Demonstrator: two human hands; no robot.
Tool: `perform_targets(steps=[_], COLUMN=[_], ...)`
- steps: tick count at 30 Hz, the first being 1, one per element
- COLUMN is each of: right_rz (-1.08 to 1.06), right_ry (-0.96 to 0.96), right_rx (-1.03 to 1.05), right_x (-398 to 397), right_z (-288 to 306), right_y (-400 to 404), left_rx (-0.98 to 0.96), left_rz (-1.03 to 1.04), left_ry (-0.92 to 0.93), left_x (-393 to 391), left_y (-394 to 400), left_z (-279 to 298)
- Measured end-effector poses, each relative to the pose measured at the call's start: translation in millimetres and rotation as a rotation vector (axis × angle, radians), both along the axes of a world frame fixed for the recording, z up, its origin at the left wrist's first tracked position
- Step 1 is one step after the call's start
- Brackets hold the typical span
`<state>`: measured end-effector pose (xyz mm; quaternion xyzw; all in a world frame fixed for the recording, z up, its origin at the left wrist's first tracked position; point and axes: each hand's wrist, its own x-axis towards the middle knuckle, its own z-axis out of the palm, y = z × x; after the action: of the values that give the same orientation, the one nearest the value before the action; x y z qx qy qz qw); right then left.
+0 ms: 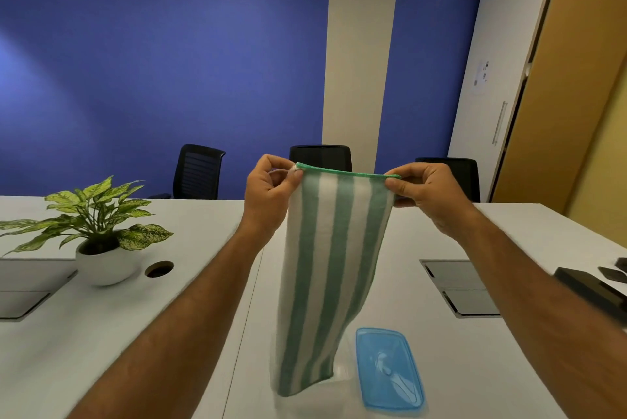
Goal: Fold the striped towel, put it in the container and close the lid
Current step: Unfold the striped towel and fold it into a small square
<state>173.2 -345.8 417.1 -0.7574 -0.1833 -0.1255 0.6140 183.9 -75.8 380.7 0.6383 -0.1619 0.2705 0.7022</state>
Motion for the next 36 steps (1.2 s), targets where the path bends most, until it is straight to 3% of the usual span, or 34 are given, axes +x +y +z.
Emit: perform_targets(steps=[9,12,14,19,27,36], right_rz=[-0.113,-0.112,-0.098,-0.058,-0.112,-0.126], right_ry=[-0.182,-0.233,-0.257,-0.276,-0.183,-0.186], right_rx=[-0.004,-0.064,-0.092,-0.117,0.138,0.231], right_x=[-3.2,-5.9,-7.6,-10.0,-5.0,-4.2], right_z=[-5.3,-4.1,-3.0,-1.8,-14.9,-50.3], right_y=[18.9,27.2,31.2,32.2,21.1,29.9], left_rx=[0.065,0.269,0.466,0.95,0.825,0.907], left_rz=[0.157,0.345,0.362,0.152,-0.036,0.116], left_ry=[-0.057,-0.214,-0.31,-0.135,-0.049,-0.08], left_x=[-5.2,-10.0,-12.2,-11.0,-3.1,-1.6], left_y=[-11.8,-23.2,-32.0,-55.7,-68.2,-72.2], left_z=[-5.4,6.0,16.8,38.8,40.4,37.8])
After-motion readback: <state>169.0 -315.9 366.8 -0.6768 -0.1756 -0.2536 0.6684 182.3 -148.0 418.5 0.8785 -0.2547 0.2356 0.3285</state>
